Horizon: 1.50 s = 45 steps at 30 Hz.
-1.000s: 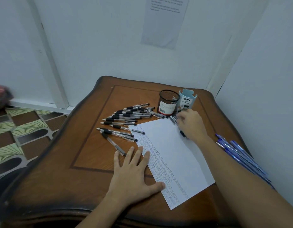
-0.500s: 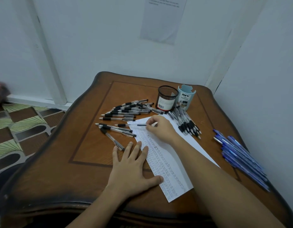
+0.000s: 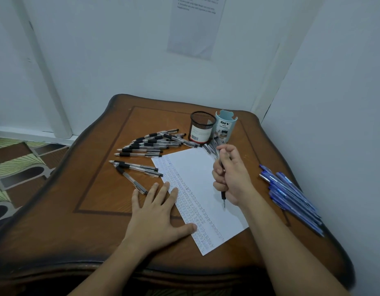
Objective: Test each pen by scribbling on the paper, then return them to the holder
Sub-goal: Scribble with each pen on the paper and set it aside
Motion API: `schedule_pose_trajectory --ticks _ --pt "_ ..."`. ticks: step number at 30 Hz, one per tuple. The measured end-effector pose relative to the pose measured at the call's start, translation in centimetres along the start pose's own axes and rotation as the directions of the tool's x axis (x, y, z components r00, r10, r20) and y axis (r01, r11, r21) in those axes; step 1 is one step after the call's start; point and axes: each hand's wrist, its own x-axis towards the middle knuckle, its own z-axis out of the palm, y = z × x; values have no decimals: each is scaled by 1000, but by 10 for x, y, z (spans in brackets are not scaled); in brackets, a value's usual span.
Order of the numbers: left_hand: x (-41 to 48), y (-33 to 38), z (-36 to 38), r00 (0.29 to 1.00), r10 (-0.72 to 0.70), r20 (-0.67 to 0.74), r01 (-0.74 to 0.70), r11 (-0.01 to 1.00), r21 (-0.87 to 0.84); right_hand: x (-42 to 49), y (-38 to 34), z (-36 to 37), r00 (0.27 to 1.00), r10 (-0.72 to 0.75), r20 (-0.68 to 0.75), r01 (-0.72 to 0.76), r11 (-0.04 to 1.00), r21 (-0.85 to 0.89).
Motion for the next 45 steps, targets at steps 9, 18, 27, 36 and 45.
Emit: schedule_pose_trajectory --ticks 9,18,27,36,45 --pt "1 -3 4 1000 5 -30 -5 1000 -12 -28 10 -16 1000 26 14 -28 991 133" --pt "2 -1 6 999 -4 -34 4 1000 -7 -43 44 -26 999 41 32 -36 991 -129" --pt "2 -1 5 1000 -6 -24 6 1000 -1 -54 56 -24 998 -22 59 44 913 -406" --pt "1 0 6 999 -8 -50 8 1000 -11 -55 69 -19 997 -72 5 65 868 -492" --pt "2 0 6 999 -6 -38 6 1000 -3 -55 71 -21 995 -93 21 89 828 -553"
